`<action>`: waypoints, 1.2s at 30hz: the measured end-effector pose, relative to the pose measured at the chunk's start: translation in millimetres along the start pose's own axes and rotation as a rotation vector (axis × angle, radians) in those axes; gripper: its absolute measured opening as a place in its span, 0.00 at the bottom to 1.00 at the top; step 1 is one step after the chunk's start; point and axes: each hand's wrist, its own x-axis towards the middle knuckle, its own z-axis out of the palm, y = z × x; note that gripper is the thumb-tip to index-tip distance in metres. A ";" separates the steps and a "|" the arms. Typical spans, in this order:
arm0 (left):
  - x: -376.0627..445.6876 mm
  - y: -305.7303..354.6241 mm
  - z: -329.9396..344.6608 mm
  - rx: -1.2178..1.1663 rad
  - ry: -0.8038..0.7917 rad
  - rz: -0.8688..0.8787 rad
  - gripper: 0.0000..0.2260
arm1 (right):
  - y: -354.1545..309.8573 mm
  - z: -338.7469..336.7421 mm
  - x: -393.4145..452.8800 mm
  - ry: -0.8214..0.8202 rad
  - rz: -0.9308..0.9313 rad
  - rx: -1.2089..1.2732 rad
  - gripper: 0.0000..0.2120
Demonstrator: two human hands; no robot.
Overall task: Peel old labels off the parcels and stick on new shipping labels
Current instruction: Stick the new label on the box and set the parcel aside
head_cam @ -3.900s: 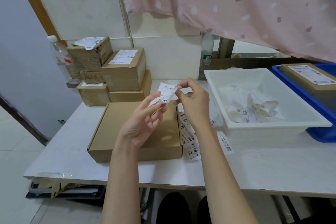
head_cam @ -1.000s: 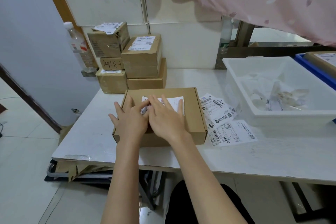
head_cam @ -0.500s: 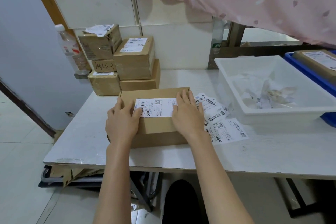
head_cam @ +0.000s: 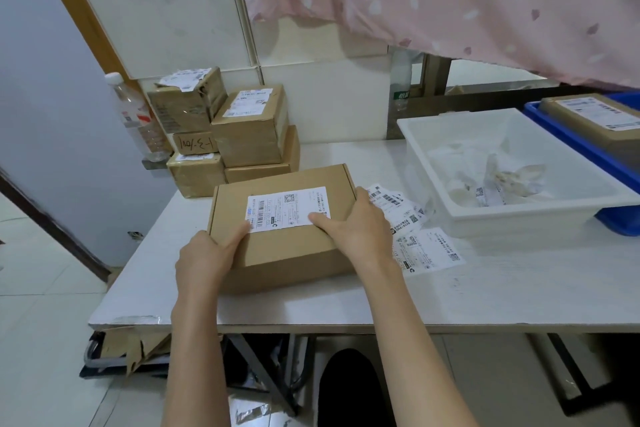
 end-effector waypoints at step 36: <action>-194.0 447.4 239.6 0.065 -0.392 0.758 0.31 | 217.1 -439.0 91.9 0.646 0.390 -0.029 0.35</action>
